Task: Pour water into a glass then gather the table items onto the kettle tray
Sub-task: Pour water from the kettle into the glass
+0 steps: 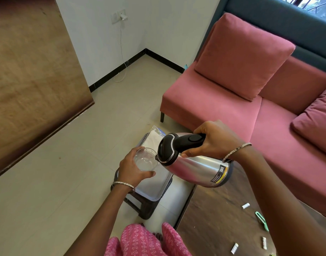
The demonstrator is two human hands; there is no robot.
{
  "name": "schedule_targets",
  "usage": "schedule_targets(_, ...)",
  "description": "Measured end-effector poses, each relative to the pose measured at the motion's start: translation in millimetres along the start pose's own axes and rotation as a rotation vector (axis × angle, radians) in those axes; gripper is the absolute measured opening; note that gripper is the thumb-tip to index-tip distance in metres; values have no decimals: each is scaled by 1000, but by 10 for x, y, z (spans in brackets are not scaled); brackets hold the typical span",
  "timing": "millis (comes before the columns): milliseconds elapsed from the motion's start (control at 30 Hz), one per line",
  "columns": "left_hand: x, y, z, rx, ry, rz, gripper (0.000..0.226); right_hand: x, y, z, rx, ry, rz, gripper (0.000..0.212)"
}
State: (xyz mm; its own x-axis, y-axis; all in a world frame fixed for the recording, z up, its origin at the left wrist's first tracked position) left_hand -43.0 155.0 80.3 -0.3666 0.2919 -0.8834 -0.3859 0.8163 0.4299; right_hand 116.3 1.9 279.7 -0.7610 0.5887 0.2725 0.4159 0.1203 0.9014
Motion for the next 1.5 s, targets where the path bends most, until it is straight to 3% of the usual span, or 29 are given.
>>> schedule_targets(1500, 88, -49, -21, 38, 39, 30, 94, 19, -27, -27, 3, -17, 3, 67)
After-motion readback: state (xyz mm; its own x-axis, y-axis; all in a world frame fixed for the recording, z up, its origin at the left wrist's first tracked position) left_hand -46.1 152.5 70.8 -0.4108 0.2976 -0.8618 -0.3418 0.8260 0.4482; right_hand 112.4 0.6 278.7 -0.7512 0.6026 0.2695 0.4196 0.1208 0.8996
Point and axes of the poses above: each hand's wrist, its own z-axis towards the middle knuckle, its own y-axis out of the back of the hand, x = y × z, the point moved 8 cm from there along z, towards the middle knuckle, and after that the axes turned 9 degrees about x, right-handed, at the moved point
